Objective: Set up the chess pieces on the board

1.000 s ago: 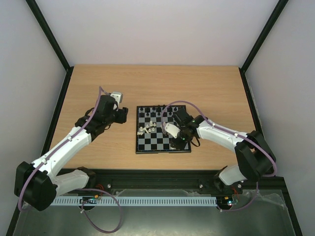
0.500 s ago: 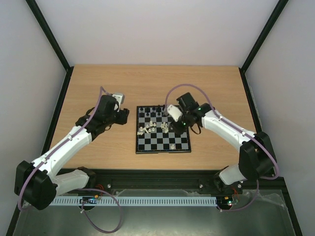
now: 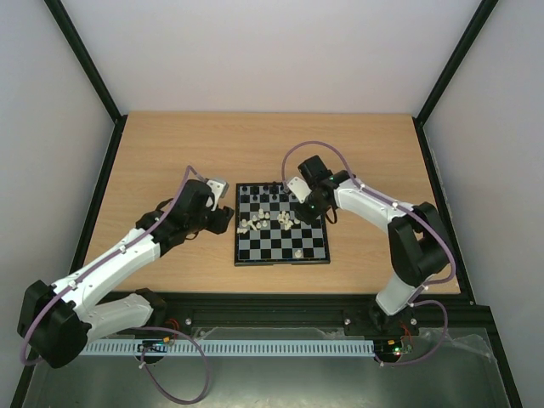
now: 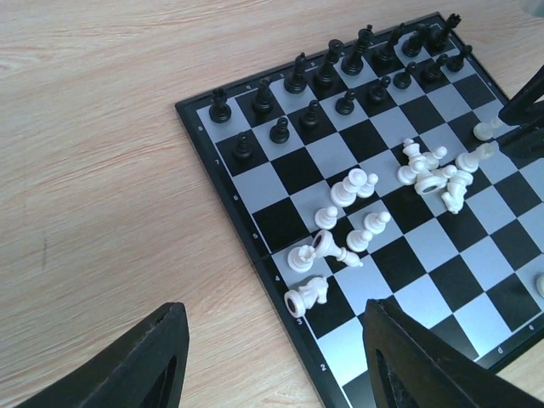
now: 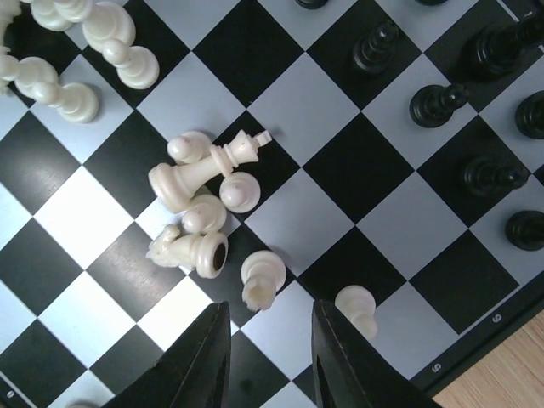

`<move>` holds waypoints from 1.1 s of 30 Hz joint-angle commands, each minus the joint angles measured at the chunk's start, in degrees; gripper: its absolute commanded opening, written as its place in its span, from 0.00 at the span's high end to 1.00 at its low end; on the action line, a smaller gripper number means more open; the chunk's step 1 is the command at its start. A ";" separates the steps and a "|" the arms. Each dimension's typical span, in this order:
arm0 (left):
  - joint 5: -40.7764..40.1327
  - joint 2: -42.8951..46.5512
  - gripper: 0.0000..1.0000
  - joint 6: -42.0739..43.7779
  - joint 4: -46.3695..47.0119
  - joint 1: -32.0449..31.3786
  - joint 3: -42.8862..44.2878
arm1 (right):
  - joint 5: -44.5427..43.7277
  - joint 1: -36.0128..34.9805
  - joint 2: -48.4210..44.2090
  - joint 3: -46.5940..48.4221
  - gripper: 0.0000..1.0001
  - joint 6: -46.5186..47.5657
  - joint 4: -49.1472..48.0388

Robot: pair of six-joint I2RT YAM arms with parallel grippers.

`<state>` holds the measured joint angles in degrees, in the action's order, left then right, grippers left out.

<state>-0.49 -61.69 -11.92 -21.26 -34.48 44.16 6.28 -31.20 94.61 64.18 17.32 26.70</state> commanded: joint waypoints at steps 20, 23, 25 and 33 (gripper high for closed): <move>-3.46 -0.98 0.42 0.19 0.31 0.43 0.22 | 0.04 -0.08 7.22 4.26 0.85 -0.97 2.27; -3.46 -0.90 0.42 0.09 0.24 0.51 0.23 | 0.79 -0.02 6.06 4.41 0.90 -1.27 3.21; -3.49 -0.81 0.42 0.08 0.23 0.48 0.18 | 1.42 0.00 4.32 4.54 0.91 -1.45 4.03; -3.03 -1.59 0.42 0.06 -0.01 0.70 0.40 | 2.35 0.00 -9.32 -0.41 0.93 -1.87 6.29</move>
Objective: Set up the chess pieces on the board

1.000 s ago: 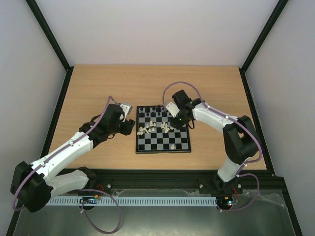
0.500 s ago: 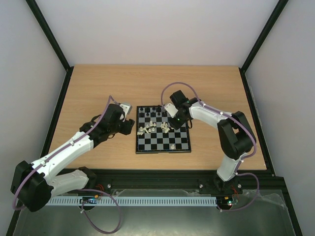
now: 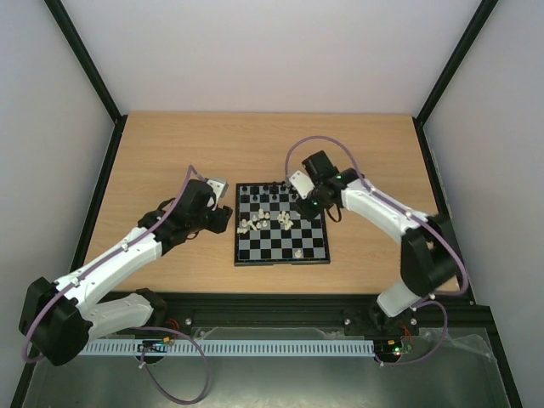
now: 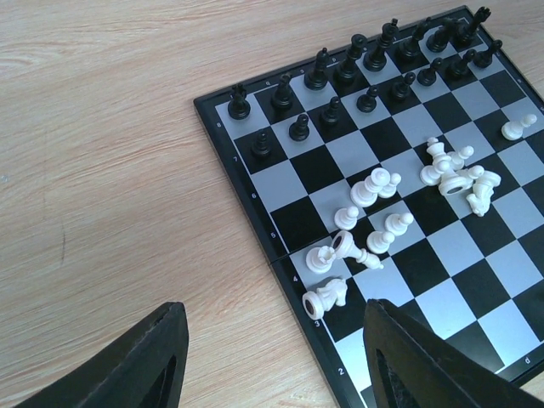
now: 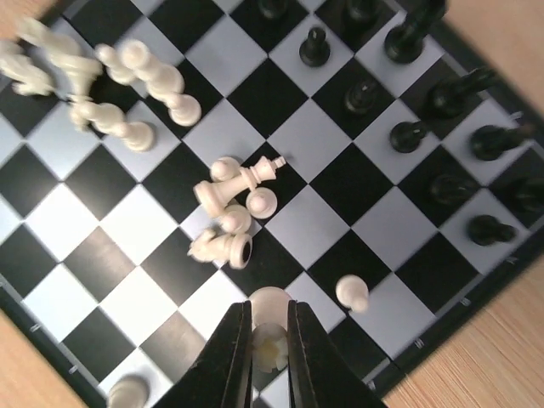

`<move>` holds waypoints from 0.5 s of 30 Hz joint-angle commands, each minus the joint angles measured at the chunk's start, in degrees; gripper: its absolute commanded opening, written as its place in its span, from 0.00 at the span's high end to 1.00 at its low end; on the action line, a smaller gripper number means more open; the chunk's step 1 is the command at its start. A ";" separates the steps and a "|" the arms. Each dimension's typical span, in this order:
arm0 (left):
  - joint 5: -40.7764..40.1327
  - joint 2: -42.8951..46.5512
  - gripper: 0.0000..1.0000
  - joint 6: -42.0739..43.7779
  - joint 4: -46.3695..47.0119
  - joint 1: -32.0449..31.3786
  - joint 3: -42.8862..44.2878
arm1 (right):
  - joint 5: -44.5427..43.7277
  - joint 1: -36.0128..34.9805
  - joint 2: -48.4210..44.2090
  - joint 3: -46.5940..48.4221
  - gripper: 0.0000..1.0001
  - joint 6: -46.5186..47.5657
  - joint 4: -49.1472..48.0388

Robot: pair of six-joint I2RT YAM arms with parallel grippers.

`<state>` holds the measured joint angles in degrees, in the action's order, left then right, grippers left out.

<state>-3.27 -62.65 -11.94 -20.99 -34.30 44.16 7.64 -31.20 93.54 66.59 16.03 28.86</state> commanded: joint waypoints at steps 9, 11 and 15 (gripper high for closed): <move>-0.01 -0.48 0.42 -0.01 -0.20 0.64 0.22 | -3.21 0.00 -20.33 -16.60 0.93 2.67 6.10; 0.16 -0.81 0.42 -0.01 -0.23 0.72 0.20 | -3.54 -0.01 -22.61 -19.09 0.93 3.78 6.25; 0.07 -1.33 0.42 -0.07 -0.54 0.75 0.40 | -2.81 -0.09 -26.17 -23.86 0.92 6.83 5.78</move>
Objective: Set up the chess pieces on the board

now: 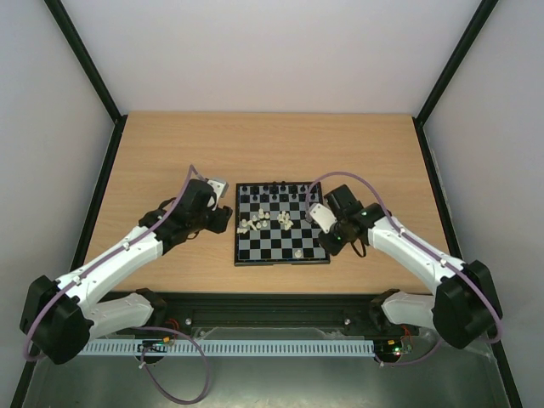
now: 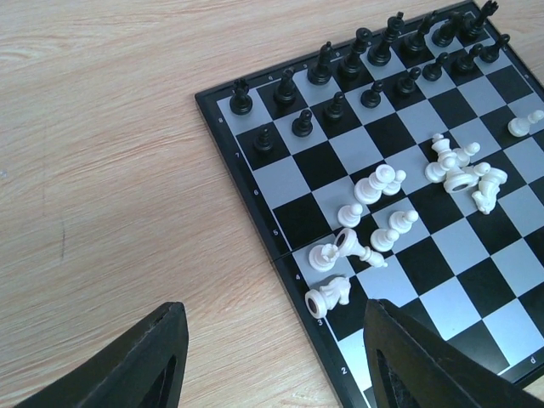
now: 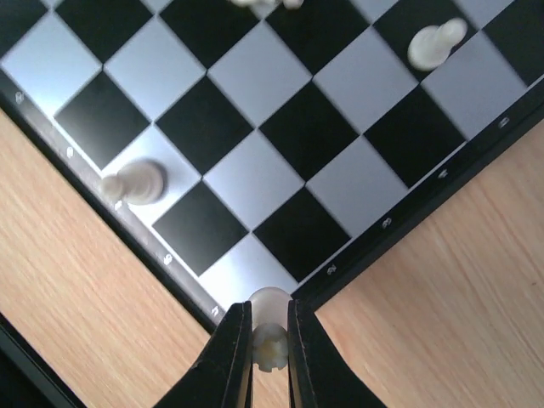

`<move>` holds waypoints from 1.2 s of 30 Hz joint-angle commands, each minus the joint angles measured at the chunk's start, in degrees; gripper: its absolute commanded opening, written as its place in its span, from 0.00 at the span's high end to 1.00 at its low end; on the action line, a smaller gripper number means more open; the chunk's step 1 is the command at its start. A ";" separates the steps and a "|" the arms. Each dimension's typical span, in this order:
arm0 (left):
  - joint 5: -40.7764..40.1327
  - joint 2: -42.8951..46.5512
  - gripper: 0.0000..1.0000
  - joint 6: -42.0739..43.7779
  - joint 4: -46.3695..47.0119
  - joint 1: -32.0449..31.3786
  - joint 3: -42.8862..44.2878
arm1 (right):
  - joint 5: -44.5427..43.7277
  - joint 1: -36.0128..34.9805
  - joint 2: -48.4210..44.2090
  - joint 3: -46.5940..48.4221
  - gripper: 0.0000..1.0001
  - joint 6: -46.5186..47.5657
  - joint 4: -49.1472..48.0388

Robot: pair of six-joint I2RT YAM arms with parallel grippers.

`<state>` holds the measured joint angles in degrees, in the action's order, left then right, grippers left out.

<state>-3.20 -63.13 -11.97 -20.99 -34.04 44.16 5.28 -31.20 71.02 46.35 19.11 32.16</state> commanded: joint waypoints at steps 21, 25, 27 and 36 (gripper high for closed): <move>-0.13 -1.11 0.42 -0.07 -0.50 0.64 0.31 | 3.43 -0.18 -0.26 -8.09 0.91 4.84 -4.33; 0.04 -1.29 0.42 -0.07 -0.49 0.56 0.36 | 3.64 -0.19 0.65 -8.28 0.91 4.38 -5.48; 0.12 -1.38 0.42 -0.05 -0.54 0.56 0.38 | 3.71 -0.20 1.14 -8.21 0.91 4.28 -5.83; 0.13 -1.42 0.42 -0.07 -0.51 0.62 0.38 | 3.77 -0.26 2.63 -8.80 0.88 4.35 -6.03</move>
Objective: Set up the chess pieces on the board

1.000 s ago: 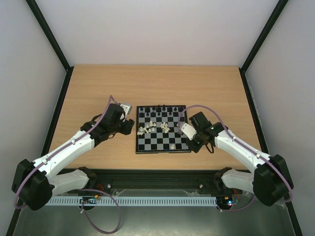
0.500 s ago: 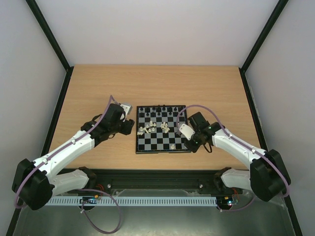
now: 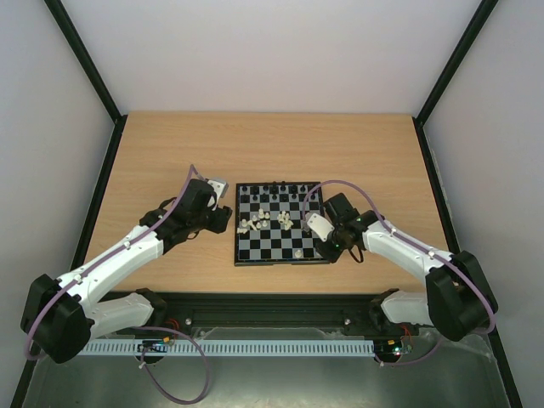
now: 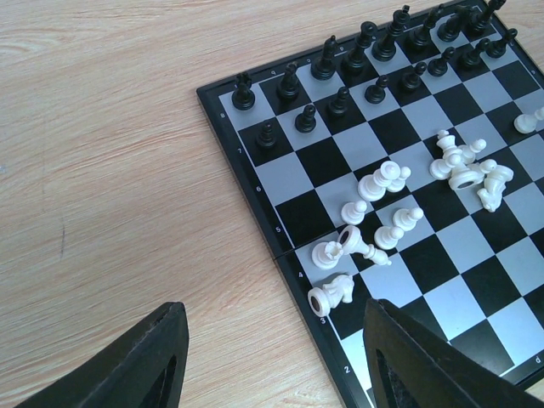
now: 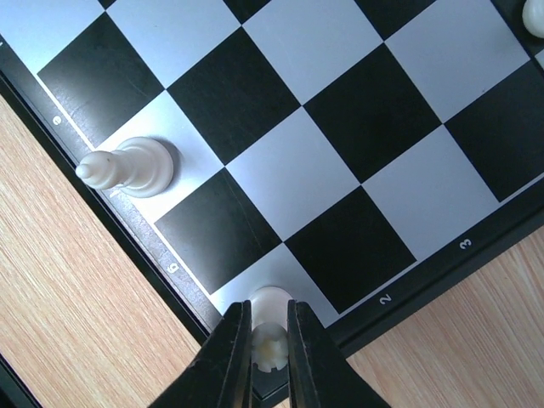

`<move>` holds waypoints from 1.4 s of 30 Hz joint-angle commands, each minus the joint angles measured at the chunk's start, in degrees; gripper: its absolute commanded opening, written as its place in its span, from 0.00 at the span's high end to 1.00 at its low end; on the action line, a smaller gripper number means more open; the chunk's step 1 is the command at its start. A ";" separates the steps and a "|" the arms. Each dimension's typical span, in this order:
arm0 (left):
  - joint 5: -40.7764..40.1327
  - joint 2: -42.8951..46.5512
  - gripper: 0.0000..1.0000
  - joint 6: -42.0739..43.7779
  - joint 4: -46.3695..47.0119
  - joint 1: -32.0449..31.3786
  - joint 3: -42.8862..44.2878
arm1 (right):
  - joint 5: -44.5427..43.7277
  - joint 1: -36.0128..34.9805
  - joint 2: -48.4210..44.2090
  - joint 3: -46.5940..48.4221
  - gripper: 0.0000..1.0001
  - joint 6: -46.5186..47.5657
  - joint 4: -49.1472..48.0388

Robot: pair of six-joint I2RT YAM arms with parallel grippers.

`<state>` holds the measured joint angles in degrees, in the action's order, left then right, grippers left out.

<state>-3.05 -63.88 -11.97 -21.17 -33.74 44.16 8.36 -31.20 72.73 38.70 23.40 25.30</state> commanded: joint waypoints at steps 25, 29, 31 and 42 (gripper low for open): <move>1.09 -0.64 0.42 -0.07 -0.23 0.44 0.40 | -8.15 1.04 20.70 26.05 0.66 -9.12 4.42; 1.55 -0.63 0.42 -0.03 -0.21 0.45 0.44 | -9.37 1.49 24.84 26.77 0.66 -9.64 2.15; 1.61 -0.63 0.42 -0.07 -0.14 0.43 0.41 | -10.34 1.58 25.99 26.99 0.66 -9.68 1.43; 1.72 -0.63 0.42 -0.06 -0.11 0.54 0.40 | -9.46 1.85 28.46 27.26 0.72 -9.54 0.67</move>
<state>-1.67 -64.49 -11.97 -21.15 -33.67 44.16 -1.39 -29.69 99.85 64.60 14.50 25.30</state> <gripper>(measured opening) 0.580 0.296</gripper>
